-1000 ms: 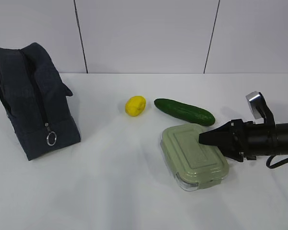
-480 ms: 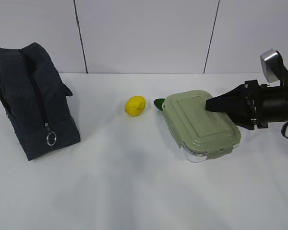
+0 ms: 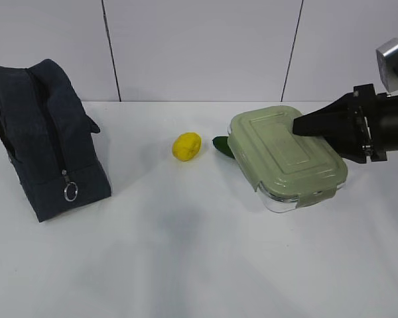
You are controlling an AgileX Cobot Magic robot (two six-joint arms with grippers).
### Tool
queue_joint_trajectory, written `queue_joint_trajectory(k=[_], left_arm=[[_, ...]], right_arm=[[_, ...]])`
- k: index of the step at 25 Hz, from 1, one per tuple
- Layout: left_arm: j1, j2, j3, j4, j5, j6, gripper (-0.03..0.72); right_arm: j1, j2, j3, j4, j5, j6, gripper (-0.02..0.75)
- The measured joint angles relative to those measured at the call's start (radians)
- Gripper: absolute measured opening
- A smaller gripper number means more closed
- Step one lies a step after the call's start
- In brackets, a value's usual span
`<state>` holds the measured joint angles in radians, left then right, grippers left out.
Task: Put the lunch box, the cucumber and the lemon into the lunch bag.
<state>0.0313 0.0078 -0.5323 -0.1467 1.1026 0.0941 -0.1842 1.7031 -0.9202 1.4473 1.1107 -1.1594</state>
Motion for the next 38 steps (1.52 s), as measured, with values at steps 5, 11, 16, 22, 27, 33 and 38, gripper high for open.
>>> queue_joint_trajectory(k=[5, 11, 16, 22, 27, 33, 38], left_arm=[[0.000, 0.000, 0.000, 0.000, 0.000, 0.000, 0.240], [0.000, 0.000, 0.000, 0.000, 0.000, 0.000, 0.240], [0.000, 0.000, 0.000, -0.071, -0.002, 0.000, 0.241], [0.000, 0.059, -0.004, -0.130, -0.021, -0.002, 0.279], [0.000, 0.241, -0.028, -0.209, -0.144, -0.122, 0.391], [0.000, 0.531, -0.029, -0.385, -0.339, -0.289, 0.433], [0.000, 0.768, -0.037, -0.541, -0.471, -0.305, 0.435]], right_arm=[[0.000, -0.032, 0.000, -0.043, -0.004, 0.039, 0.410], [0.000, -0.067, 0.000, -0.066, -0.006, 0.069, 0.410], [0.000, -0.083, 0.000, -0.092, -0.006, 0.088, 0.410], [0.000, -0.083, 0.000, -0.098, -0.007, 0.096, 0.410], [0.000, -0.083, 0.000, -0.098, -0.024, 0.096, 0.410], [0.000, -0.083, 0.000, -0.108, -0.039, 0.097, 0.410], [0.000, -0.083, 0.000, -0.121, -0.051, 0.097, 0.410]])
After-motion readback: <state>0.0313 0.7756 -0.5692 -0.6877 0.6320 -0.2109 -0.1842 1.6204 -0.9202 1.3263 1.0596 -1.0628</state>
